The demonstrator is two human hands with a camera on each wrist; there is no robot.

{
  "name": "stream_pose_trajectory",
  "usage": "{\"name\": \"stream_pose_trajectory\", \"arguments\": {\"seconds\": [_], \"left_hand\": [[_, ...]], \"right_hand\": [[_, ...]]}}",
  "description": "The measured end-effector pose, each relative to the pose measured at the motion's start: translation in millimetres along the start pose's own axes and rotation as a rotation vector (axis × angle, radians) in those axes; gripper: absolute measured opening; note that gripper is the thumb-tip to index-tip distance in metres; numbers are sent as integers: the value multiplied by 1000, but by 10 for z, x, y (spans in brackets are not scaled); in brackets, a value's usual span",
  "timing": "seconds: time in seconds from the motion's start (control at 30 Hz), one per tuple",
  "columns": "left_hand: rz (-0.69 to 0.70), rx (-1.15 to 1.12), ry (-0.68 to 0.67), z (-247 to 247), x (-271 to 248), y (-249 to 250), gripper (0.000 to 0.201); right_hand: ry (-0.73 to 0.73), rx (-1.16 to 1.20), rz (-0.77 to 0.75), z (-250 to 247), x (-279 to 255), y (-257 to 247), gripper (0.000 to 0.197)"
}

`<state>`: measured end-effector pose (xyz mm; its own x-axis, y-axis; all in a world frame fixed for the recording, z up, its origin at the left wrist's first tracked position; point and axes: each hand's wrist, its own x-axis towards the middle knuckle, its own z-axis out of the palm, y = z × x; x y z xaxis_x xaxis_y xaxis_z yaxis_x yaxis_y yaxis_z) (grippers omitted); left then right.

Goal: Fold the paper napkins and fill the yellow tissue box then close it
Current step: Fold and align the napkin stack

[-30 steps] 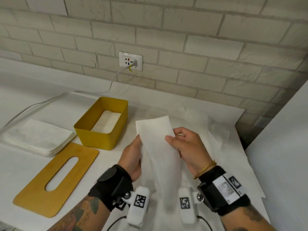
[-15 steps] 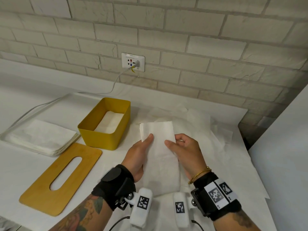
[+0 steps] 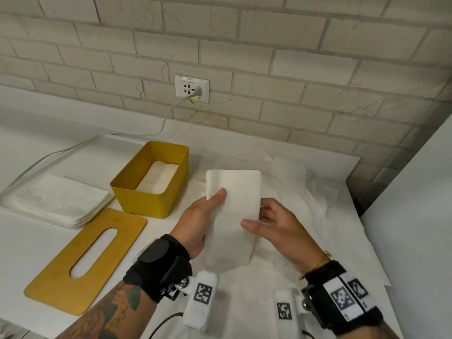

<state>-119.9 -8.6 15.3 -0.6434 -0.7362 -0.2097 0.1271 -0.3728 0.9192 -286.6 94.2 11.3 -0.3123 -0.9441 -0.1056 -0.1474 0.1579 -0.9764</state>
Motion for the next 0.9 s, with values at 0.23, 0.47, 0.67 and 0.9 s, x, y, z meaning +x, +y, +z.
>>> {"name": "stream_pose_trajectory", "arguments": {"seconds": [0.23, 0.47, 0.67, 0.9], "left_hand": [[183, 342, -57, -50, -17, -157, 38], [475, 529, 176, -37, -143, -312, 52], [313, 748, 106, -55, -156, -568, 66], [377, 496, 114, -178, -274, -73, 44]], "right_hand": [[194, 88, -32, 242, 120, -15, 15], [225, 145, -268, 451, -127, -170, 27], [220, -54, -162, 674, -182, 72, 30], [172, 244, -149, 578, 23, -318, 22]]}}
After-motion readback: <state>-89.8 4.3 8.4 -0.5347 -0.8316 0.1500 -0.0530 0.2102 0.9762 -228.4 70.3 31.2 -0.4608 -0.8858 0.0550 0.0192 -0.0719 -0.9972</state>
